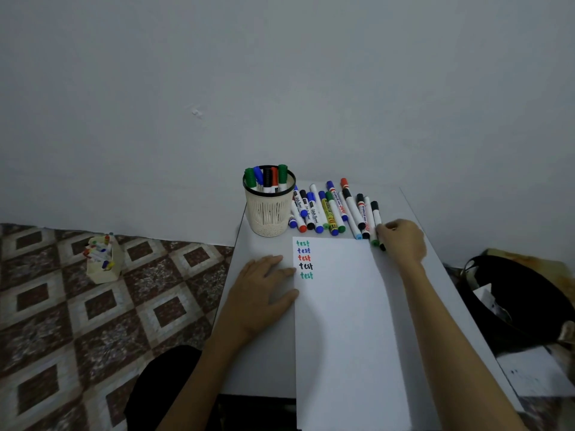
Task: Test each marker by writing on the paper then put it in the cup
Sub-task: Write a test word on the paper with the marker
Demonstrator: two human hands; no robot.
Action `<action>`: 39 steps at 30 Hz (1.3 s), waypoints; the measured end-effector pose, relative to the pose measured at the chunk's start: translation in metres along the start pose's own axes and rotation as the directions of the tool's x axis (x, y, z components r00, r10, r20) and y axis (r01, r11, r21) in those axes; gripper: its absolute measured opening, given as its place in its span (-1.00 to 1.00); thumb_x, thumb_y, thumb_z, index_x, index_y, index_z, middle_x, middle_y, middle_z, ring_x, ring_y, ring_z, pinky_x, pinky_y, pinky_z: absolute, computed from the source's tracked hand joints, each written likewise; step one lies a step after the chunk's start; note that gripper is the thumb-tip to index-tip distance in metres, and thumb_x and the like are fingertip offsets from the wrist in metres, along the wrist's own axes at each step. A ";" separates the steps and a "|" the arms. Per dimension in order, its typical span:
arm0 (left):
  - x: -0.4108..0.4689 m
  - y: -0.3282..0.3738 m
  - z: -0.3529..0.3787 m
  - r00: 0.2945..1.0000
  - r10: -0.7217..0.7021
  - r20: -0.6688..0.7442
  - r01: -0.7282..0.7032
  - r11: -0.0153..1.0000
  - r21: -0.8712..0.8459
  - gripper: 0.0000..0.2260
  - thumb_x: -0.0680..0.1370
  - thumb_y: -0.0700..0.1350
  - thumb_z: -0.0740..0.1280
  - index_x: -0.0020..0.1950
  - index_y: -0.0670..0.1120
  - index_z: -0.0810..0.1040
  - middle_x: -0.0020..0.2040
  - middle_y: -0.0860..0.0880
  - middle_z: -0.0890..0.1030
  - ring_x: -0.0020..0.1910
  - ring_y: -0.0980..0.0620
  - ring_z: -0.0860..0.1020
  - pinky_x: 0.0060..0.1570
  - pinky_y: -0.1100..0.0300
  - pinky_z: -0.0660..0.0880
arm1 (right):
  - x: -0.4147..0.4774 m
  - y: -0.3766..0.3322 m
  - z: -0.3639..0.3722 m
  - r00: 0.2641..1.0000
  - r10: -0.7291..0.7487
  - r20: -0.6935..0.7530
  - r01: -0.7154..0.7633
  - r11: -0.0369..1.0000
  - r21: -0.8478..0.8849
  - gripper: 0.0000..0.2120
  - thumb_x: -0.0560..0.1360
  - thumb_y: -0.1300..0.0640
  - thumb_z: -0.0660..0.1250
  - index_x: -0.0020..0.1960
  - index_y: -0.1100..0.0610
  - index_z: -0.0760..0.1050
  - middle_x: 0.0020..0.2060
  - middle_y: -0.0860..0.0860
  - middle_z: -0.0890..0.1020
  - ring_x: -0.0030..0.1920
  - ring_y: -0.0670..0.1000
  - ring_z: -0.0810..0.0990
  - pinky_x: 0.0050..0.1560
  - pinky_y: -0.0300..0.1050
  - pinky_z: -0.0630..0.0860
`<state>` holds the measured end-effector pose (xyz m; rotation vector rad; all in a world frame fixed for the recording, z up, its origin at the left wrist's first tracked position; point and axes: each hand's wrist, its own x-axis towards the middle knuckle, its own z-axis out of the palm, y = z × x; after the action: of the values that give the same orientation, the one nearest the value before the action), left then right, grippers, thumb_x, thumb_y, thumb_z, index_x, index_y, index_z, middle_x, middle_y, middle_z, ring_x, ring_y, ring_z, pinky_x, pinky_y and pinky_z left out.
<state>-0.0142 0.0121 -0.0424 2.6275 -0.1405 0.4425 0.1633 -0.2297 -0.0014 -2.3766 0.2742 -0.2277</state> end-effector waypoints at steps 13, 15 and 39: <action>0.001 0.004 -0.003 0.998 -0.043 -0.042 0.038 0.992 -0.119 -0.37 0.46 0.28 0.11 0.47 0.05 0.19 0.45 0.06 0.27 0.42 0.09 0.22 0.42 0.14 0.11 | -0.048 -0.025 -0.023 0.978 -0.204 -0.041 0.157 0.593 0.790 -0.80 0.44 0.34 0.42 0.06 0.28 0.58 -0.15 0.17 0.65 -0.36 0.00 0.61 -0.30 -0.18 0.58; 0.001 0.006 -0.004 0.994 -0.095 -0.058 0.077 0.963 -0.260 -0.32 0.46 0.26 0.19 0.50 0.08 0.05 0.49 0.09 0.17 0.44 0.14 0.16 0.38 0.16 0.13 | -0.071 -0.034 -0.023 0.945 -0.307 0.110 0.083 0.552 0.829 -0.74 0.41 0.39 0.43 0.09 0.31 0.55 -0.17 0.20 0.66 -0.33 0.04 0.62 -0.29 -0.19 0.60; -0.006 0.013 -0.014 0.977 -0.015 -0.213 -0.077 0.905 -0.419 -0.68 0.55 0.13 0.11 0.05 -0.03 0.54 -0.39 0.18 0.51 -0.45 0.18 0.43 -0.43 0.30 0.33 | -0.147 -0.053 0.021 0.682 -0.525 0.508 -0.195 0.540 0.819 -0.81 0.45 0.35 0.39 0.02 0.45 0.54 -0.21 0.29 0.63 -0.29 0.14 0.60 -0.29 -0.12 0.58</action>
<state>-0.0256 0.0073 -0.0273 2.1365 -0.1865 0.6231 0.0337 -0.1401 0.0067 -1.3196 -0.4217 0.4316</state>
